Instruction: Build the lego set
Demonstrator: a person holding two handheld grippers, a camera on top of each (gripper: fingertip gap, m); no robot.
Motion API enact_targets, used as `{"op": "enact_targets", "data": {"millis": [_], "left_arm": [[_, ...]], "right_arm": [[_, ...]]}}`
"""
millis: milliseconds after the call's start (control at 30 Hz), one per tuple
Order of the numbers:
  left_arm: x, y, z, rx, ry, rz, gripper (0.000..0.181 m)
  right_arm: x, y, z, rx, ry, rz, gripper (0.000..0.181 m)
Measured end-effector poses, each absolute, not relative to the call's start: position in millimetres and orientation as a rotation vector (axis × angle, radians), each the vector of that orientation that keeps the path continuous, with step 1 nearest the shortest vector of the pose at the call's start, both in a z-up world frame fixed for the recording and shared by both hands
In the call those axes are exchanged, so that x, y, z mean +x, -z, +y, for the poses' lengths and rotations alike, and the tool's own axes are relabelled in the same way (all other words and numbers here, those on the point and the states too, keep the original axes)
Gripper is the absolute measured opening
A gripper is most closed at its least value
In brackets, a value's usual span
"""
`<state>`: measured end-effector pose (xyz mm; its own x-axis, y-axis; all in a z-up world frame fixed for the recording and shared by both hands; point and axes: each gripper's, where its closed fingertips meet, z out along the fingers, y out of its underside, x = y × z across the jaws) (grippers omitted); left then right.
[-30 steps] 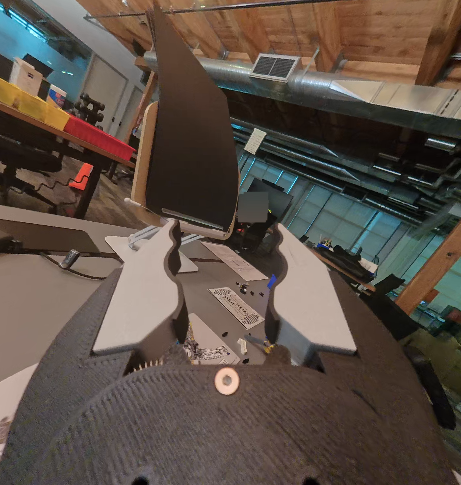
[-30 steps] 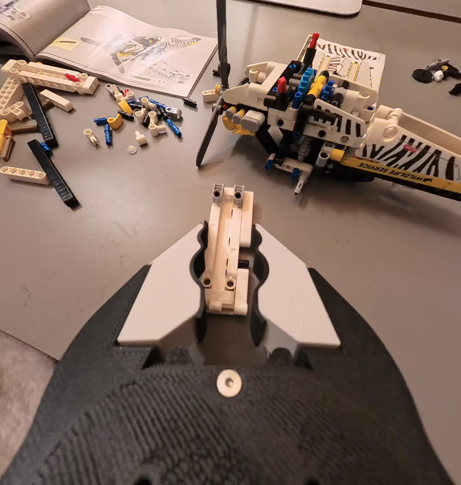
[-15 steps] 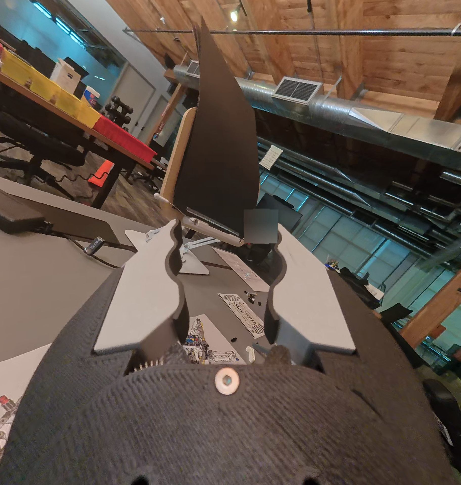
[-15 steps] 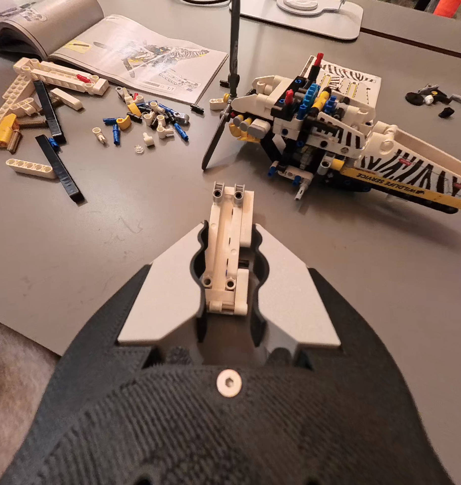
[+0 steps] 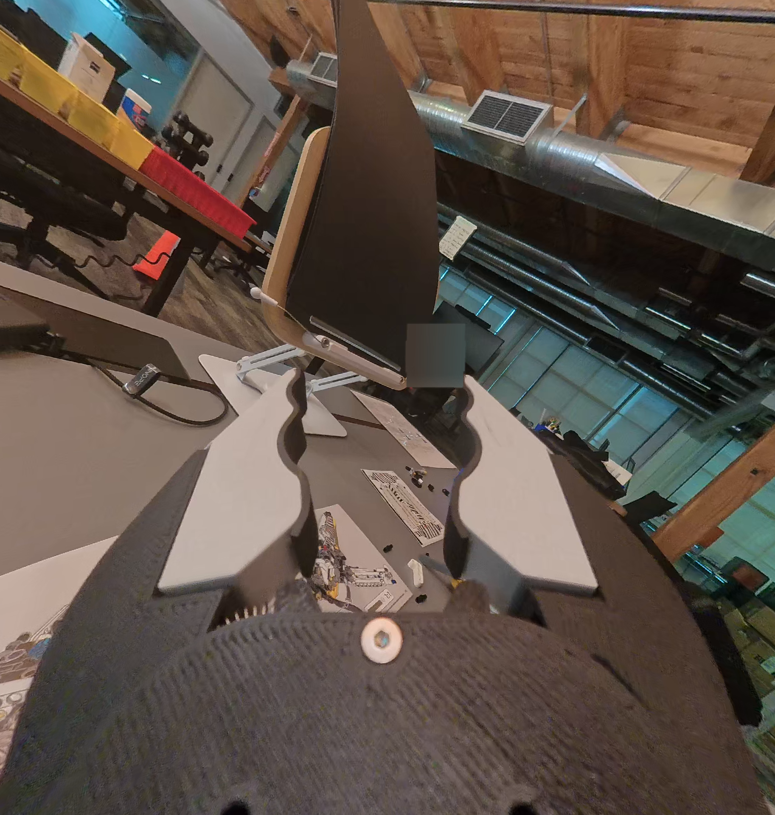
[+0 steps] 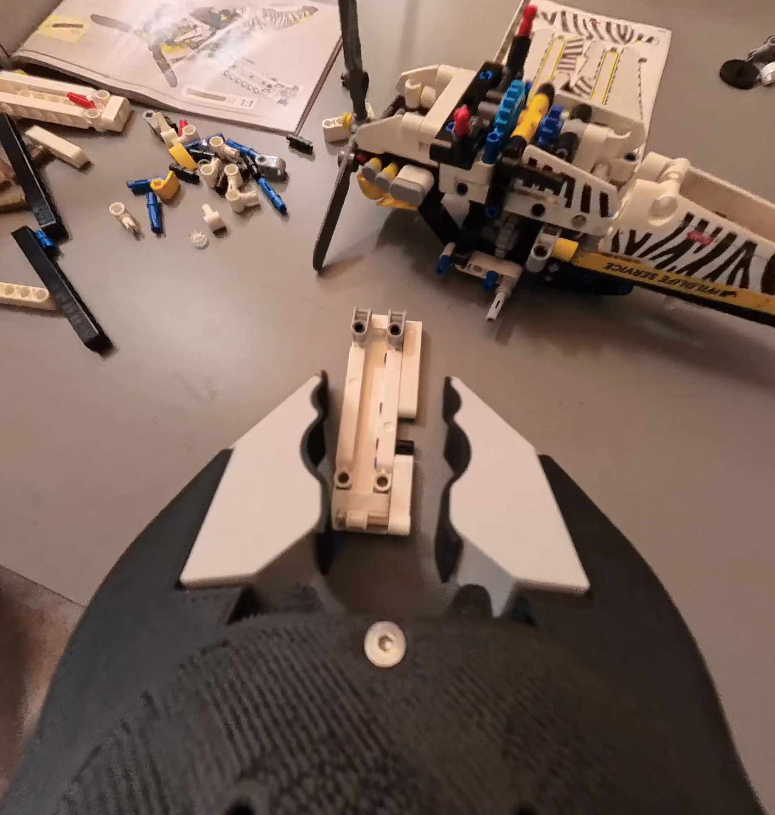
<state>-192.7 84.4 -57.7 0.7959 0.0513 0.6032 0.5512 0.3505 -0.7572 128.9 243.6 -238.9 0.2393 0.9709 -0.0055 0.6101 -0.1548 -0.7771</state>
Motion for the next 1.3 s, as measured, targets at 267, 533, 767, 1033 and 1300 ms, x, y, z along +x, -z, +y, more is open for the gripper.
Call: {"op": "enact_targets", "data": {"millis": [267, 533, 767, 1033, 1300], "left_arm": [[-192.2, 60.9, 87.0, -1.188, 0.363, -0.602, 0.066], [-193.6, 61.6, 84.5, -1.181, 0.370, -0.611, 0.066], [-193.3, 60.7, 83.8, -1.170, 0.392, -0.614, 0.066], [-193.7, 63.4, 85.3, -1.177, 0.393, -0.621, 0.066], [-190.2, 68.5, 91.8, -1.204, 0.399, -0.620, 0.066]], "right_arm": [[82.7, 158.4, 286.9, -1.685, -0.675, -1.317, 0.062], [54.7, 187.0, 301.9, -1.857, -0.650, -1.289, 0.086], [84.6, 189.8, 314.8, -1.898, -0.489, -1.295, 0.084], [152.9, 195.9, 344.9, -1.962, -0.257, -1.233, 0.072], [120.1, 170.7, 315.1, -1.864, -0.669, -1.201, 0.076]]}}
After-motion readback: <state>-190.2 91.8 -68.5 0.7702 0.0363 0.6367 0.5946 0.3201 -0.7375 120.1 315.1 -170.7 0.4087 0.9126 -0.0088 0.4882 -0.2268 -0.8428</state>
